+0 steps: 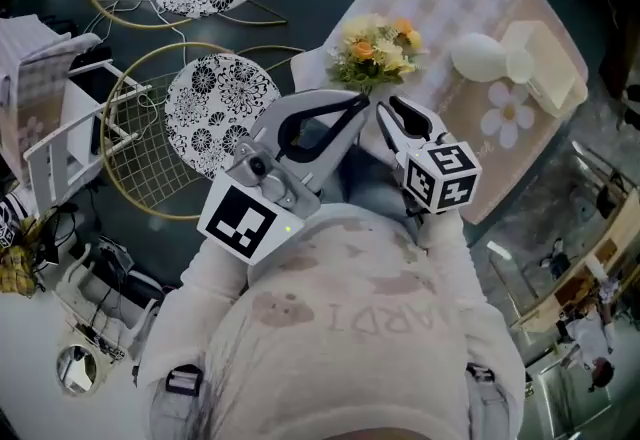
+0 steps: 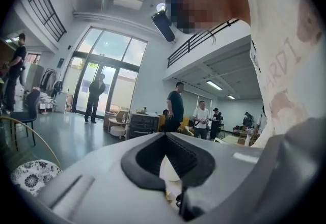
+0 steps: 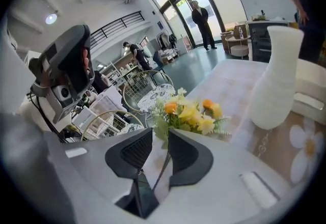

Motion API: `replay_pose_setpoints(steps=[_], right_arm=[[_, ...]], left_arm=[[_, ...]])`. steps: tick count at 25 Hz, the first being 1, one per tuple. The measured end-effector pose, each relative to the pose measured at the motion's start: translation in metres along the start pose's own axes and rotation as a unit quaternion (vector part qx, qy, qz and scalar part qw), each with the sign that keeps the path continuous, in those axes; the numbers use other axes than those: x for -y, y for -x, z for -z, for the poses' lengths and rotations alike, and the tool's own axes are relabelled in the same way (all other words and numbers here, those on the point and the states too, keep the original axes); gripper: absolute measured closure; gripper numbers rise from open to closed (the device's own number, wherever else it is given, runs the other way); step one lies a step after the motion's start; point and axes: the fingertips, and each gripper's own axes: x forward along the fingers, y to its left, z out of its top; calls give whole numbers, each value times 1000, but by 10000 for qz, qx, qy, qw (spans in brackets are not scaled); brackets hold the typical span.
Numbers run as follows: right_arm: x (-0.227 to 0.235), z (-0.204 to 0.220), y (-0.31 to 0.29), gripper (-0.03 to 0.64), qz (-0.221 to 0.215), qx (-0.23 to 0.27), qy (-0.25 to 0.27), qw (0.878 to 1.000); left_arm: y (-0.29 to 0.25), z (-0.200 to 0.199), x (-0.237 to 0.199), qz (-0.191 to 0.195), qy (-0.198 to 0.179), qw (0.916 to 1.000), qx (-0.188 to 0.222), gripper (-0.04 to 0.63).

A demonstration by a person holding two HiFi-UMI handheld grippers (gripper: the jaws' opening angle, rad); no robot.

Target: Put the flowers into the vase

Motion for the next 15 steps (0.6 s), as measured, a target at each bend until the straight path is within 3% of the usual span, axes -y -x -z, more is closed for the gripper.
replay_pose_setpoints(steps=[5, 15], right_arm=[[13, 36, -32, 488, 64, -672, -198, 9975], [17, 79, -75, 480, 173, -1460, -453, 9881]], left_arm=[[0, 29, -11, -3, 264, 9994, -208, 595], [6, 74, -33, -23, 710, 9966, -410, 595]])
